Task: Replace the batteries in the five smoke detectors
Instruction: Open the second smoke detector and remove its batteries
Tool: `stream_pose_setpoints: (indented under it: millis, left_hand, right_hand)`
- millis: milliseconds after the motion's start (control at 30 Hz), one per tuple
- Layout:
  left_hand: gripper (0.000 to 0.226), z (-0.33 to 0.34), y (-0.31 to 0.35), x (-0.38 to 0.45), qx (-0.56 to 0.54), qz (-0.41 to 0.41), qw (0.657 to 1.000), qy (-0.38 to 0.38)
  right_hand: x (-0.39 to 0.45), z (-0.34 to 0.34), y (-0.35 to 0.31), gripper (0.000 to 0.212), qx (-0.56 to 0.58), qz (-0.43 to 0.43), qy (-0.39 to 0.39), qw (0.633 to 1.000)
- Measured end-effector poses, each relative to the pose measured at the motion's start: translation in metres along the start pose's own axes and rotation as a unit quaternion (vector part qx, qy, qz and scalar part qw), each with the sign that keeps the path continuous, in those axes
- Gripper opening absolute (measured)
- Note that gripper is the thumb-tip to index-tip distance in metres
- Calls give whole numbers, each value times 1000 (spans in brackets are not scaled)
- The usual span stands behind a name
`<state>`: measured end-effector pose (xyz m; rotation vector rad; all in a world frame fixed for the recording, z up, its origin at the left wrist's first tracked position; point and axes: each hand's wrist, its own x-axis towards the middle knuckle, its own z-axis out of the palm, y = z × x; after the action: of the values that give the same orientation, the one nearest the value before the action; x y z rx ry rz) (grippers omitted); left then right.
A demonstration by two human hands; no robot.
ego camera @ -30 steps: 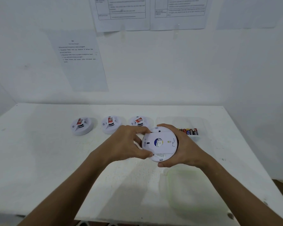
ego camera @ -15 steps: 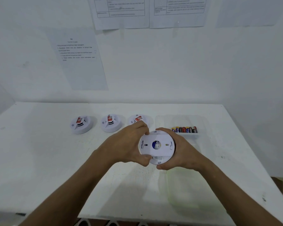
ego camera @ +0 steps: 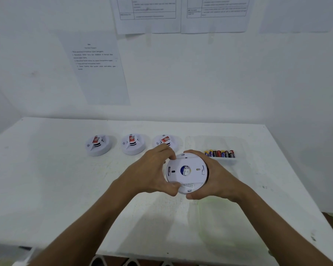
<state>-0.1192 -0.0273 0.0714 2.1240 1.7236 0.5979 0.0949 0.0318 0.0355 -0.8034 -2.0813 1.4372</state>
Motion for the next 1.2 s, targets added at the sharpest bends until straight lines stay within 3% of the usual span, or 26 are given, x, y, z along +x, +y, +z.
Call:
stream_pose_setpoints:
  millis: [200, 433, 633, 867, 1200]
  left_hand:
    - [65, -4, 3, -1, -60, 17, 998, 14]
    - [72, -5, 0, 1, -81, 14, 997, -12]
    - [49, -4, 5, 0, -36, 15, 999, -3]
    - [73, 3, 1, 1, -66, 41, 997, 6]
    - [65, 11, 1, 1, -48, 17, 999, 19]
  right_hand:
    - [-4, -5, -1, 92, 55, 16, -44, 997]
    - [-3, -8, -6, 94, 42, 9, -24, 999]
    - [-2, -4, -4, 93, 35, 14, -3, 999]
    - [-5, -10, -11, 91, 9, 1, -29, 1000]
    - [-4, -5, -6, 91, 3, -6, -3, 1000]
